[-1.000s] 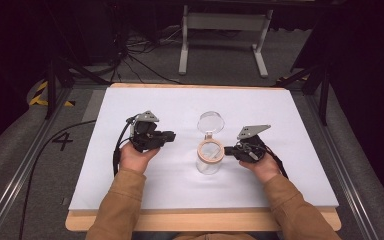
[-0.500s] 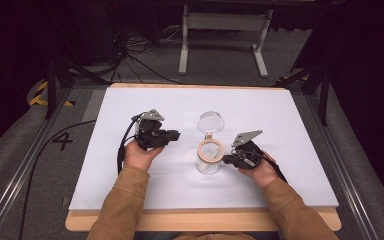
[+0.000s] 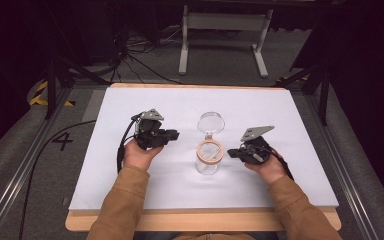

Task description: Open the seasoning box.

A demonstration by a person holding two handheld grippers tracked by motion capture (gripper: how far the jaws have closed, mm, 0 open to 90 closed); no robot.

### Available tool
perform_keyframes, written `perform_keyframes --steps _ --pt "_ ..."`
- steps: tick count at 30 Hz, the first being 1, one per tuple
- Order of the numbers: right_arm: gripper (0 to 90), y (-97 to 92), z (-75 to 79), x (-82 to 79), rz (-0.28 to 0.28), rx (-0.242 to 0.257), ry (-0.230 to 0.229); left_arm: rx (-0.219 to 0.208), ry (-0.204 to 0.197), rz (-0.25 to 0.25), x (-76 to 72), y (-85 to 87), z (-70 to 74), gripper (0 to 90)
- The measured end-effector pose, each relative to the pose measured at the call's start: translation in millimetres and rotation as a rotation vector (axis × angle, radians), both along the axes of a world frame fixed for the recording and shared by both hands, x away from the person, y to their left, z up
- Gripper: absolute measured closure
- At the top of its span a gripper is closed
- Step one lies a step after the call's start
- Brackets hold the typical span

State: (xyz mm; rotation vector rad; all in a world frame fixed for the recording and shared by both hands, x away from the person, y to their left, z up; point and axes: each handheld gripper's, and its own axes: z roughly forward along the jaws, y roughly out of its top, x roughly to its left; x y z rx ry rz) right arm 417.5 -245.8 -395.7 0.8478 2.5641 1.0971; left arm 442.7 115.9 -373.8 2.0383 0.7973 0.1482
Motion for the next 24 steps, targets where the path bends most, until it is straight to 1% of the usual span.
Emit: perform_keyframes --steps 1,2,3,4,5,6,7,8,9,10,11,12,13,14,15,16,17,18,19,20,21,22,23,24 --pt "89.3 -6.7 5.1 0.5 -0.018 0.02 -0.018 -0.009 0.005 0.017 -0.9 0.3 -0.1 79.4" --pt "89.2 -14.7 10.8 0.8 -0.043 0.038 -0.037 0.001 -0.002 0.019 -0.4 2.2 0.2 78.8" --pt "89.2 -22.7 15.1 1.2 -0.066 0.051 -0.053 -0.003 0.005 0.027 -0.7 3.0 0.1 78.3" --pt "89.2 -29.2 17.8 1.8 -0.084 0.065 -0.062 0.006 -0.002 0.033 -0.1 4.3 -0.1 78.1" --pt "89.1 -38.8 20.7 3.1 -0.114 0.081 -0.071 0.006 -0.002 0.033 -0.1 4.3 -0.1 77.4" --pt "89.0 -45.1 22.2 3.9 -0.136 0.088 -0.079 0.028 -0.004 0.052 -0.2 6.2 0.2 77.0" --pt "88.3 -51.1 23.2 4.8 -0.156 0.094 -0.086 0.028 -0.004 0.052 -0.2 6.2 0.2 76.6" --pt "88.3 -51.1 23.2 4.8 -0.156 0.094 -0.086 0.034 -0.011 0.06 0.3 7.0 -0.4 76.6" --pt "87.4 -62.8 23.8 7.1 -0.185 0.1 -0.094 0.053 -0.014 0.068 1.5 9.0 -0.9 76.0" --pt "87.4 -62.8 23.8 7.1 -0.185 0.1 -0.094 0.053 -0.014 0.068 1.5 9.0 -0.9 75.5" --pt "87.2 -67.0 24.0 7.6 -0.2 0.103 -0.092 0.049 -0.014 0.079 2.6 10.5 -2.6 75.5" --pt "87.0 -75.3 23.6 9.3 -0.228 0.116 -0.092 0.049 -0.01 0.088 3.3 11.7 -3.5 75.1" --pt "86.8 -80.8 23.1 10.6 -0.244 0.119 -0.092 0.059 -0.006 0.093 4.2 13.3 -4.2 74.2" --pt "86.5 -86.2 22.4 11.9 -0.26 0.119 -0.094 0.067 -0.01 0.107 4.7 14.9 -5.5 73.5" --pt "86.3 -91.1 21.6 12.7 -0.281 0.119 -0.089 0.072 -0.002 0.111 5.5 17.0 -6.8 73.0" --pt "86.0 -96.1 20.6 13.8 -0.298 0.12 -0.088 0.067 0.002 0.125 6.8 20.4 -9.4 72.3" --pt "85.5 -103.7 18.8 15.7 -0.323 0.118 -0.09 0.067 0.002 0.125 6.8 20.4 -9.4 72.2" --pt "85.2 -109.1 17.3 17.0 -0.344 0.123 -0.087 0.061 0.012 0.144 8.3 25.3 -12.3 71.9" --pt "85.2 -109.1 17.3 17.0 -0.344 0.123 -0.087 0.061 0.012 0.144 8.3 25.3 -12.3 71.6" --pt "84.9 -116.6 14.3 19.3 -0.373 0.116 -0.079 0.06 0.016 0.155 9.2 28.6 -13.7 71.4" --pt "84.4 -119.3 12.7 20.1 -0.384 0.115 -0.072 0.065 0.029 0.166 10.4 33.6 -15.4 71.4" --pt "84.2 -121.7 11.3 20.9 -0.388 0.111 -0.077 0.071 0.022 0.18 11.9 36.7 -17.2 71.3" --pt "83.5 -124.4 9.0 21.7 -0.401 0.107 -0.072 0.071 0.03 0.192 12.4 38.7 -18.4 71.0" --pt "82.8 -126.5 6.9 22.7 -0.41 0.1 -0.072 0.08 0.025 0.2 13.3 40.6 -19.4 70.8"
